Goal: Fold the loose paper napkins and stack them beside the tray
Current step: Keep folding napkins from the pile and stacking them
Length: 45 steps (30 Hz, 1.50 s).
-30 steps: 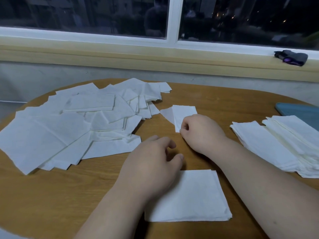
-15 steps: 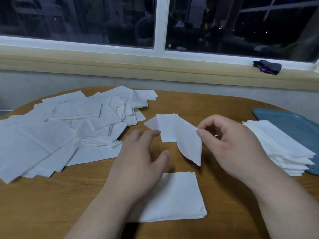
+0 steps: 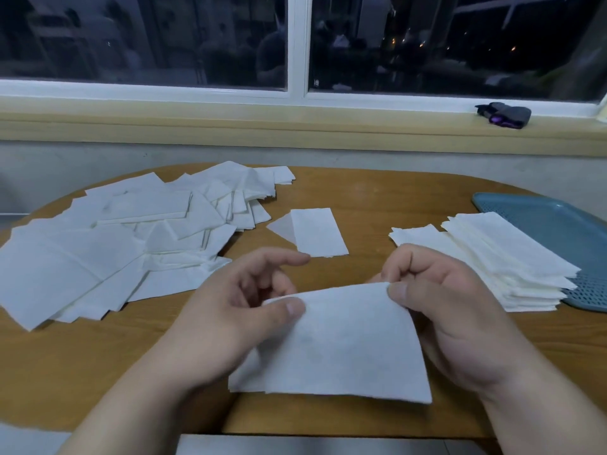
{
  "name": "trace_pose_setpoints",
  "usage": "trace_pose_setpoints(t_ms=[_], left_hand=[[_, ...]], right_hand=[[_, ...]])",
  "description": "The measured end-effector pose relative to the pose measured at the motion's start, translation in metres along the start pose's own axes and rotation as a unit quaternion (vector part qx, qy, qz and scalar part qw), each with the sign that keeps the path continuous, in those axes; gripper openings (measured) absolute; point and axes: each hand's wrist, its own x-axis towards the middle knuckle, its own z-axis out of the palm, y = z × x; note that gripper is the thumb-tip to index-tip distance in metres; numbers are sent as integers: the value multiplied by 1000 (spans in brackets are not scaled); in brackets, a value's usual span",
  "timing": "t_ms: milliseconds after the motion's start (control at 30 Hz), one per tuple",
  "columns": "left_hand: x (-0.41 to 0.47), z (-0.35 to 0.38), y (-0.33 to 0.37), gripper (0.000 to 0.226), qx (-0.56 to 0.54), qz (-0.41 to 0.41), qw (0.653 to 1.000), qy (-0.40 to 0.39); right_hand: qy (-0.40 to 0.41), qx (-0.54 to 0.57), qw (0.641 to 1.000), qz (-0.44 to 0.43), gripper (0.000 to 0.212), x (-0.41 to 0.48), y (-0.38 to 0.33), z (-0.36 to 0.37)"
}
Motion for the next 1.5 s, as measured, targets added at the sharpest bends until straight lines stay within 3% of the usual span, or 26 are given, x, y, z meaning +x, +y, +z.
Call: trace_pose_setpoints(t_ms=[100,233,400,733,900,1100,1300,1433,1500], left_hand=[[-6,-14,3,44,19,-50,999,11],[-7,-23,0,34,139,-116,982,46],[-2,-25,-9,26,260,-138,953,69],[2,-27,-20,28,377,-139,915,31],[1,-29,-22,32,409,-124,904,23],[6,-31,-21,34,407,-91,908,47],[13,-28,-20,28,390,-97,914,63],[17,-29,-20,25,377,-98,918,70],[20,-29,-21,24,377,-97,919,70]], right_hand=[[25,-23,998,47,9,4,10,10],[24,-82,992,93,11,9,16,25],[63,-289,954,54,25,18,28,34],[66,-468,881,26,41,25,48,32],[65,-552,832,9,38,28,51,34],[70,-538,840,17,31,70,43,38],[20,-635,770,62,47,142,49,52],[26,-666,744,51,18,154,56,55],[36,-672,738,46,17,155,58,53]])
